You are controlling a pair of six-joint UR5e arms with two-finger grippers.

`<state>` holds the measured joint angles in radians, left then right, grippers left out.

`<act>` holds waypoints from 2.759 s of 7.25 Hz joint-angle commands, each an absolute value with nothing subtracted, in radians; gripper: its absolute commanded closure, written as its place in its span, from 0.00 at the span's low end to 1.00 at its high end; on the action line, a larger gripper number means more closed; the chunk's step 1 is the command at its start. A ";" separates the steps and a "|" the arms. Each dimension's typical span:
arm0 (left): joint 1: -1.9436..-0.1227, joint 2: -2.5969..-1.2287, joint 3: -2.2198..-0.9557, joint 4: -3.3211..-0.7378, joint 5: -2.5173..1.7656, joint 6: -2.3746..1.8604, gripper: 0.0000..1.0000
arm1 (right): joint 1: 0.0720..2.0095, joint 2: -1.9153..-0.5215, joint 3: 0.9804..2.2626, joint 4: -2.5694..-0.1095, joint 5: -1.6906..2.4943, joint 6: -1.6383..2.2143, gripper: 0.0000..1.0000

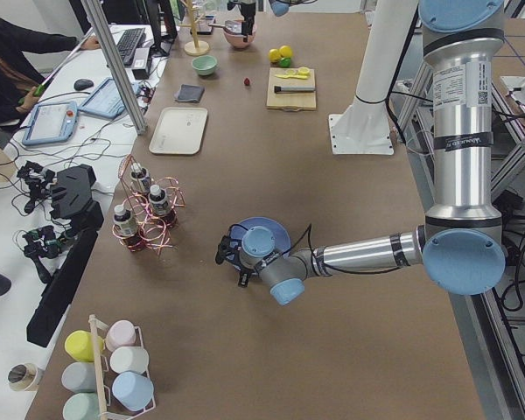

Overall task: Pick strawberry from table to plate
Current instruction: 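Push the blue plate to center with left gripper while right approaches strawberry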

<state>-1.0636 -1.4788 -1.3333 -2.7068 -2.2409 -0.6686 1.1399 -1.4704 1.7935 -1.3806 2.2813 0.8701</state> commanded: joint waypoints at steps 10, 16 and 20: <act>-1.034 -1.704 -1.517 -2.671 -2.548 -1.229 1.00 | 0.967 -1.415 1.781 -1.308 2.188 0.957 0.00; -0.666 -1.894 -1.795 -2.263 -2.119 -1.420 1.00 | 0.855 -1.287 1.556 -1.222 2.109 1.054 0.00; -0.561 -1.934 -1.795 -2.220 -2.000 -1.422 1.00 | 0.838 -1.252 1.513 -1.216 2.106 1.057 0.00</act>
